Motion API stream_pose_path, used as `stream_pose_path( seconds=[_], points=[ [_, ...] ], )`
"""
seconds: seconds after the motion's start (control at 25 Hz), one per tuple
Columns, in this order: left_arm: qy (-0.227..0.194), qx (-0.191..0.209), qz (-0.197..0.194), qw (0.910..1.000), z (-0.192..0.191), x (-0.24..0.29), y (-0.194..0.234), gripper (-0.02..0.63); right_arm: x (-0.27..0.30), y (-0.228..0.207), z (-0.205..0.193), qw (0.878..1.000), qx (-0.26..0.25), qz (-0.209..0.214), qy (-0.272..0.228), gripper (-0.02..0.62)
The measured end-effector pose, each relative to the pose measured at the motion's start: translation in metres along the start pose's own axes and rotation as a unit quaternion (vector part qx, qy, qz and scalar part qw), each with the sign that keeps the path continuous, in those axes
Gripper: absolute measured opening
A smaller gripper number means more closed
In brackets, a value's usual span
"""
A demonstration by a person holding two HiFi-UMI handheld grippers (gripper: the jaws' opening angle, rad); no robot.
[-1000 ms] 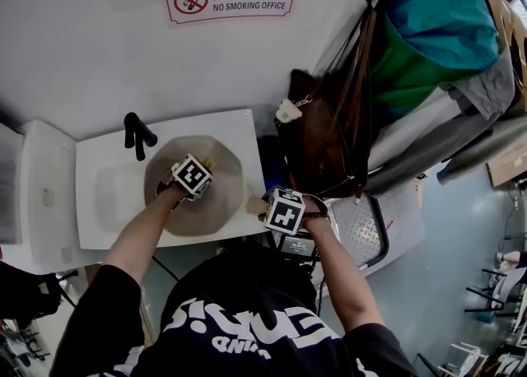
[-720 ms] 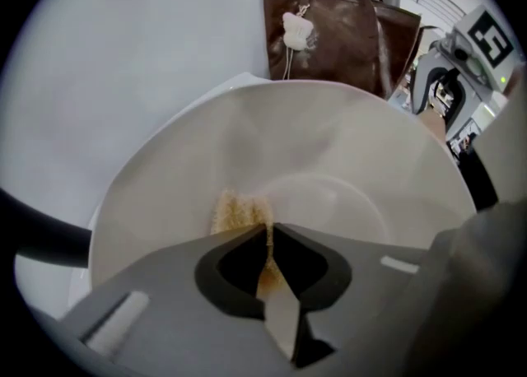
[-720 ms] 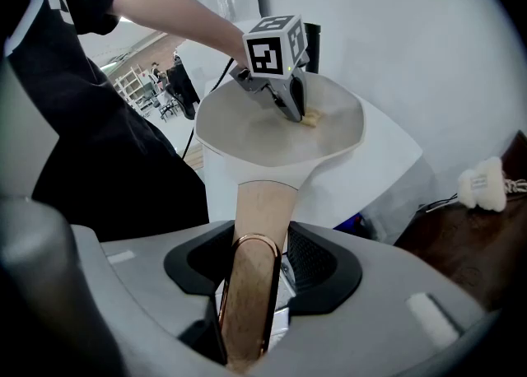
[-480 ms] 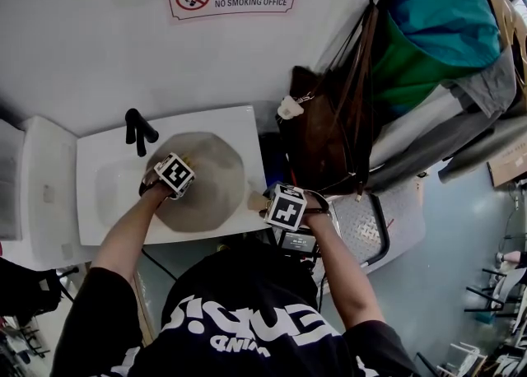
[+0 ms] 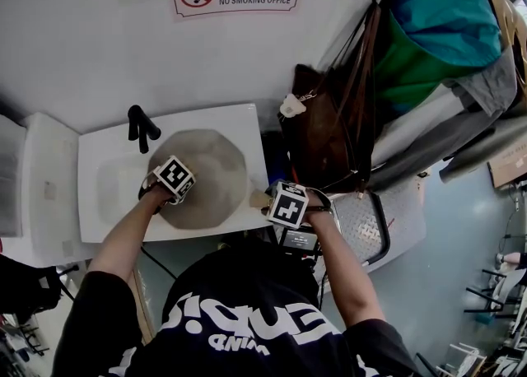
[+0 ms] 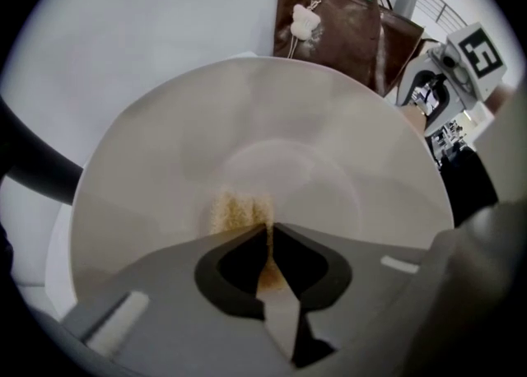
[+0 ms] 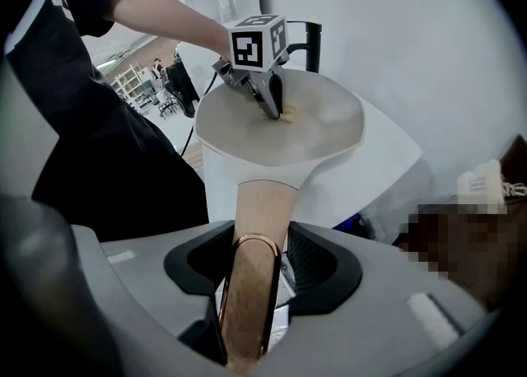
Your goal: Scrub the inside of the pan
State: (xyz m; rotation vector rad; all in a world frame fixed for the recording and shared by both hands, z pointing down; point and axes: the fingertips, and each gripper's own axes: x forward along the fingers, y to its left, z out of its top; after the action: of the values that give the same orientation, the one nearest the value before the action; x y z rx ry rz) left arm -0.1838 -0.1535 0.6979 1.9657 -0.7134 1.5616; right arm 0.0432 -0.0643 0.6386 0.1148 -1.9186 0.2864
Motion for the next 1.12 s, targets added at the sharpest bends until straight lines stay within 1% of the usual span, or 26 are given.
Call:
stream_pose_path(
  seconds=[0.28, 0.4, 0.52, 1.12],
  points=[
    [-0.018, -0.005, -0.03, 0.9994, 0.007, 0.003, -0.029, 0.025, 0.0, 0.0, 0.0, 1.0, 0.0, -0.004, -0.001, 0.198],
    [-0.022, -0.002, -0.043, 0.9988, 0.014, 0.006, -0.042, 0.025, 0.0, 0.0, 0.0, 1.0, 0.0, -0.005, 0.0, 0.196],
    [-0.03, -0.008, -0.056, 0.998, 0.023, 0.009, -0.053, 0.025, 0.0, -0.001, 0.0, 1.0, -0.001, -0.006, 0.002, 0.198],
    [-0.057, -0.025, -0.095, 0.9936, 0.063, 0.024, -0.091, 0.025, 0.004, 0.0, -0.001, 1.0, -0.001, -0.007, 0.002, 0.196]
  ],
)
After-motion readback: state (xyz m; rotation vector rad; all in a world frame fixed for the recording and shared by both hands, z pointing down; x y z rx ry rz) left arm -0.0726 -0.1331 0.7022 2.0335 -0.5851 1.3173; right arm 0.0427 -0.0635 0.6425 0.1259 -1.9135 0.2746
